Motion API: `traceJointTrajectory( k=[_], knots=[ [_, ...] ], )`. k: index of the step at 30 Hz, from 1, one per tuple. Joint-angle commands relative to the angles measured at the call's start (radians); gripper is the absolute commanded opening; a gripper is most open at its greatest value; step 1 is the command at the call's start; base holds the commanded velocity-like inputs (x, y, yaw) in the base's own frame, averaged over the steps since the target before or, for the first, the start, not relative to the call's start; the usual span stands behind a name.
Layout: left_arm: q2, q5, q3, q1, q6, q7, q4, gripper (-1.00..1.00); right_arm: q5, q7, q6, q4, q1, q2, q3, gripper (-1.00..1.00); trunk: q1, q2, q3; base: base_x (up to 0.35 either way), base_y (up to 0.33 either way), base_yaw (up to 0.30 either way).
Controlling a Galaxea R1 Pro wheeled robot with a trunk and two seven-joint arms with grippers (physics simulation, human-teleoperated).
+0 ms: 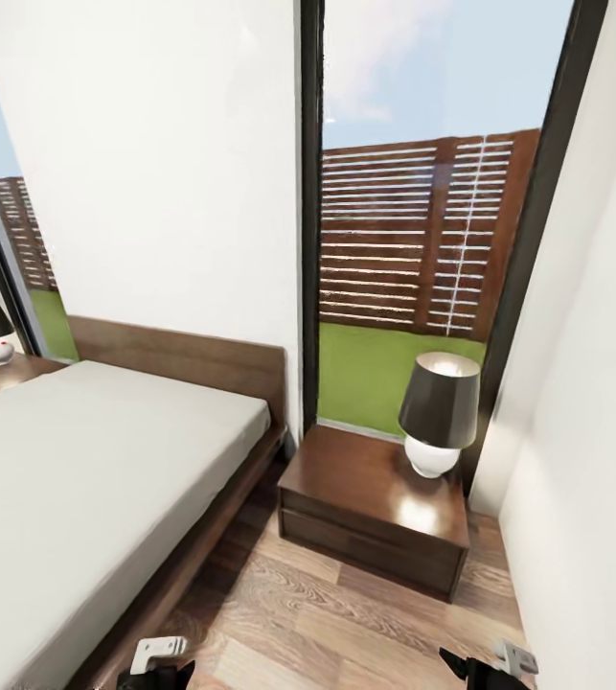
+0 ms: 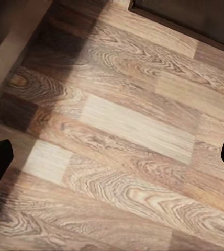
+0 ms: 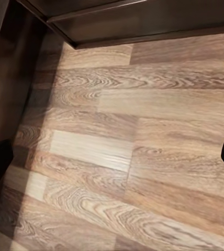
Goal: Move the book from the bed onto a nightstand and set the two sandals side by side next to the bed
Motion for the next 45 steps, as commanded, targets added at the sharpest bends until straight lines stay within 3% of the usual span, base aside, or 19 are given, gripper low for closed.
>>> traceJointTrajectory(
  k=[1, 12, 34, 45],
  knots=[
    [0.000, 0.010, -0.008, -0.001, -0.003, -0.004, 0.002, 1.00, 0.005, 0.005, -0.003, 0.001, -0.001, 0.000, -0.008, 1.00, 0.000, -0.001, -0.001, 0.186, -0.082, 0.291],
    [0.000, 0.010, -0.008, -0.001, -0.003, -0.004, 0.002, 1.00, 0.005, 0.005, -0.003, 0.001, 0.000, -0.001, -0.008, 1.00, 0.000, -0.001, -0.001, 0.207, -0.133, 0.291],
    [-0.001, 0.010, -0.009, -0.001, -0.003, -0.004, 0.002, 1.00, 0.005, 0.005, -0.003, 0.001, 0.000, -0.001, -0.008, 1.00, 0.000, -0.001, -0.001, 0.007, -0.005, 0.291],
    [-0.020, 0.010, -0.008, -0.001, -0.003, -0.002, 0.009, 1.00, 0.005, 0.004, -0.003, 0.001, -0.001, -0.001, -0.008, 1.00, 0.000, -0.001, -0.001, 0.044, -0.074, 0.291]
  ],
)
